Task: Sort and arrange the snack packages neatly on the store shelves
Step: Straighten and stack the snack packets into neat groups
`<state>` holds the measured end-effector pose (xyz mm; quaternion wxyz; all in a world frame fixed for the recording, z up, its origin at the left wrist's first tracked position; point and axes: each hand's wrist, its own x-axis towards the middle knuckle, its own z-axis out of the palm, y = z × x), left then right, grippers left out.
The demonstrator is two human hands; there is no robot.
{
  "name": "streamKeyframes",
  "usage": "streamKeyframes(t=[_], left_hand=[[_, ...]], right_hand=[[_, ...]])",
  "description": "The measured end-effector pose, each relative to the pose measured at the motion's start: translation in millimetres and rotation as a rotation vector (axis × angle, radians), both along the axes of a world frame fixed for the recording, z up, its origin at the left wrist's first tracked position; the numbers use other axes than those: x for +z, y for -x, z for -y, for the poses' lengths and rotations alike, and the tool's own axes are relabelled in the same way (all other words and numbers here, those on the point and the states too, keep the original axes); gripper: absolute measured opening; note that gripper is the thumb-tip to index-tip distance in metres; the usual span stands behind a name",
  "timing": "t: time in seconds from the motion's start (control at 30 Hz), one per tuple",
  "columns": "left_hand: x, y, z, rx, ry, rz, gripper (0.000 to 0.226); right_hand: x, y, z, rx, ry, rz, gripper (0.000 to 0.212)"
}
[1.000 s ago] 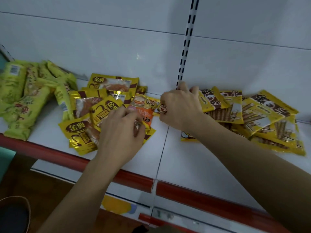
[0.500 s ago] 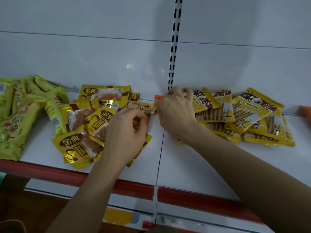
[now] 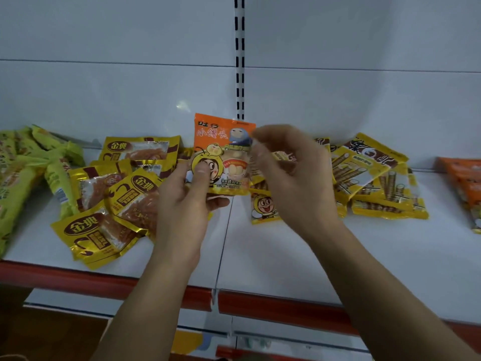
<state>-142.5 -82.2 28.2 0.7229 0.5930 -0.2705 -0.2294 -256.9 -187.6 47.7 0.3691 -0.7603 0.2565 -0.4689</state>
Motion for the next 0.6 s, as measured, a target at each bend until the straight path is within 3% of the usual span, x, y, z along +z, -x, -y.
streamKeyframes(t=[0.1, 0.17, 0.37, 0.6], left_hand=[[3, 17, 1, -0.148, -0.034, 0.09, 0.02], [4, 30, 4, -0.225, -0.042, 0.072, 0.024], [0, 72, 21, -0.23, -0.086, 0.176, 0.031], [0, 120, 51, -0.12, -0.113, 0.289, 0.002]], right_hand=[[6, 24, 16, -0.012, -0.342, 0.008, 0.032], [9, 41, 25, 0.048, -0.477, 0.024, 0.025], [9, 88, 42, 0.004, -0.5, 0.111, 0.019], [6, 164, 71, -0.096, -0.539, 0.169, 0.015]])
